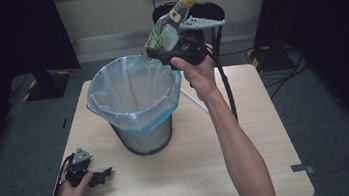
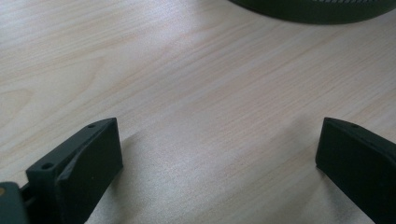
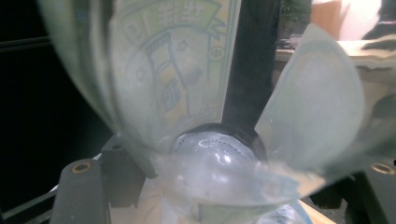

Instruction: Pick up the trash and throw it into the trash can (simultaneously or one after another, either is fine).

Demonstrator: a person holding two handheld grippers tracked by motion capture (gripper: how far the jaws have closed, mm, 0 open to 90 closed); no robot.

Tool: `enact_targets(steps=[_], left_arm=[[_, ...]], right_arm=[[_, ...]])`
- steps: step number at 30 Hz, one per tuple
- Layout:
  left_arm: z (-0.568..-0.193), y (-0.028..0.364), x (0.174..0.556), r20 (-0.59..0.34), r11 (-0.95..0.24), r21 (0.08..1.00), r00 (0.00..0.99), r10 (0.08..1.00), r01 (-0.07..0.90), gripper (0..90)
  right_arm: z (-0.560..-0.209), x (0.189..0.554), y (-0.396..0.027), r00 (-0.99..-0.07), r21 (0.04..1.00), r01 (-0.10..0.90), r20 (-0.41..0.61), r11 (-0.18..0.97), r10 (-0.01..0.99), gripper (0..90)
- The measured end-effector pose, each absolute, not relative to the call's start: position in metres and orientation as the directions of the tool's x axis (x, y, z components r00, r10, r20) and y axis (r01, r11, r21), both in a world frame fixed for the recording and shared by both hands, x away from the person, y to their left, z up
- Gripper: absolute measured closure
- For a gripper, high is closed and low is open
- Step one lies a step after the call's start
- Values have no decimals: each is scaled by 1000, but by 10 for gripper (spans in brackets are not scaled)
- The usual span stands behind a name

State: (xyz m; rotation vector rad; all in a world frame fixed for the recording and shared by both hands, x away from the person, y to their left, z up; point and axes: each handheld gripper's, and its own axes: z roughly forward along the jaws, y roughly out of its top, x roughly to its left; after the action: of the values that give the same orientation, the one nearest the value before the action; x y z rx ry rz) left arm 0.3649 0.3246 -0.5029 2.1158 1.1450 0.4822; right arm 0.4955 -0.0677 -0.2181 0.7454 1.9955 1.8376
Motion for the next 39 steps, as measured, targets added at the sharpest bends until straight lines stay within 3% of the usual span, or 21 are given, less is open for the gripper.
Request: enact_targets(steps=[26, 39], left_arm=[[-503, 325, 365, 3, -386, 710, 546, 838, 589, 0], [-503, 325, 365, 5, -390, 709, 548, 836, 588, 0]], right_arm=[[-223, 497, -30, -846, 979, 164, 74, 124, 528, 257], [-218, 497, -38, -840, 986, 145, 78, 85, 537, 318]])
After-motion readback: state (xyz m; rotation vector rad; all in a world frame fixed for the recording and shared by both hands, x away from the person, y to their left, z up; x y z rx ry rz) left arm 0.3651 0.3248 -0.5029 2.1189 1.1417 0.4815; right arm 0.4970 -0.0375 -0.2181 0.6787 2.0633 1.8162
